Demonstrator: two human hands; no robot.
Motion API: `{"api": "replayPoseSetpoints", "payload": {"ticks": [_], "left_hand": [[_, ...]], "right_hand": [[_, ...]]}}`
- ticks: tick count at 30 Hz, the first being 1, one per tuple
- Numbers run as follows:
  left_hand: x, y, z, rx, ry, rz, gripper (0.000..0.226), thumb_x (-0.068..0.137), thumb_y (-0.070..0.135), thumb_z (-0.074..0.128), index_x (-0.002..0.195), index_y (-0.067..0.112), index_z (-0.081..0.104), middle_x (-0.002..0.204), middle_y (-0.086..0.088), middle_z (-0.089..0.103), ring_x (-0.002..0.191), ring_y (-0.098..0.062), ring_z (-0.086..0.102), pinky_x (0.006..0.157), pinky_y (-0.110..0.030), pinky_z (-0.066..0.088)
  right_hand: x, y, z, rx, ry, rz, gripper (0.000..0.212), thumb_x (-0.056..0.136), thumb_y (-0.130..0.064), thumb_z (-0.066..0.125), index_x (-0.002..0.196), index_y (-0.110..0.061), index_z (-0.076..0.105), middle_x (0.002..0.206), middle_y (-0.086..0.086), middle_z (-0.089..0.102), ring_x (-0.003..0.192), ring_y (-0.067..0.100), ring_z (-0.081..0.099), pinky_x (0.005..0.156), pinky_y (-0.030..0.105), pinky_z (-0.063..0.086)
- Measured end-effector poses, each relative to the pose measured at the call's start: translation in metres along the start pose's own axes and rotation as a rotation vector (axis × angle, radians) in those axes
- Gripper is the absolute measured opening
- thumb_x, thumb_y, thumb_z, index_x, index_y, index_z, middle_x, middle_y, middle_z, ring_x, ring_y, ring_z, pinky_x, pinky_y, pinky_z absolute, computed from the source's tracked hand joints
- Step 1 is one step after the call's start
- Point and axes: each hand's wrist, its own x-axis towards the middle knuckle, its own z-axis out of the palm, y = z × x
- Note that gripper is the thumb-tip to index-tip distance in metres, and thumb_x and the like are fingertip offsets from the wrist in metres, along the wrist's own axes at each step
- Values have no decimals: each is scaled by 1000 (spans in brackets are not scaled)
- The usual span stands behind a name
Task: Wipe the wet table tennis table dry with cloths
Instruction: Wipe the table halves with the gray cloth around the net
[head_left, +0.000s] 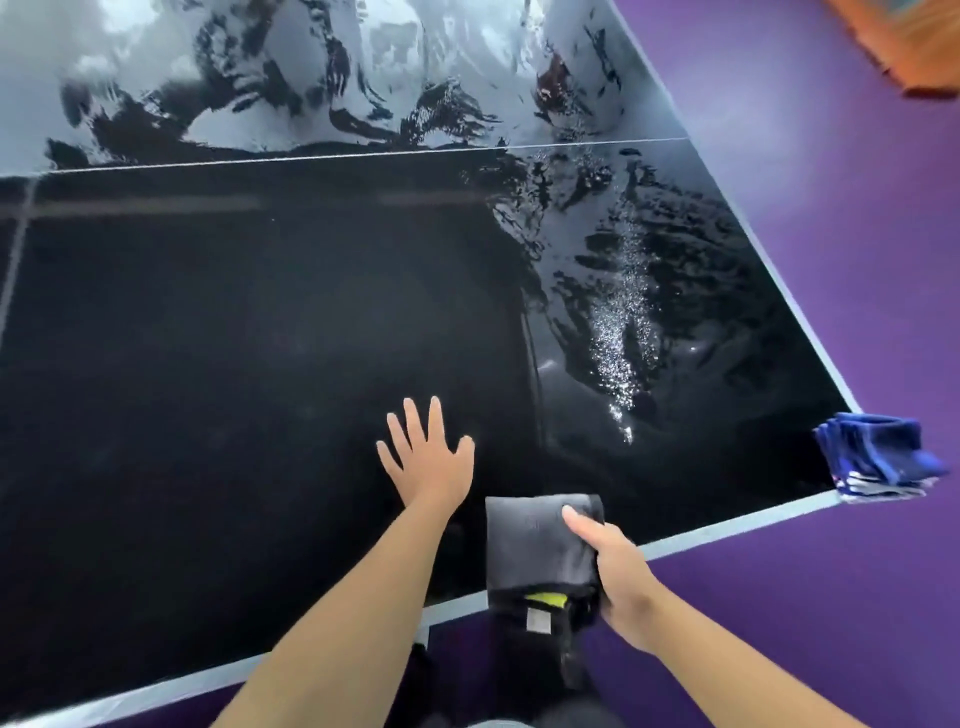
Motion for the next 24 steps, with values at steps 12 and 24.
{"api": "replayPoseSetpoints", "payload": {"ticks": [12, 24], "left_hand": [[30, 79, 6, -177, 267, -305, 62, 103, 51, 29, 159, 42, 2, 169, -1, -8, 155, -27, -11, 123, -53, -5], [109, 110, 31, 33, 502, -559, 68, 96, 59, 21, 159, 42, 1, 169, -6, 6, 154, -33, 1, 120, -59, 5]], "right_hand": [[96, -237, -71, 217, -46, -335, 28, 101, -32, 51, 112, -11, 66, 113, 9, 71, 108, 28, 67, 103, 52, 48], [287, -445, -61, -108, 413, -634, 34, 103, -33, 46, 129, -14, 57, 110, 3, 61, 93, 18, 54, 80, 28, 41]]}}
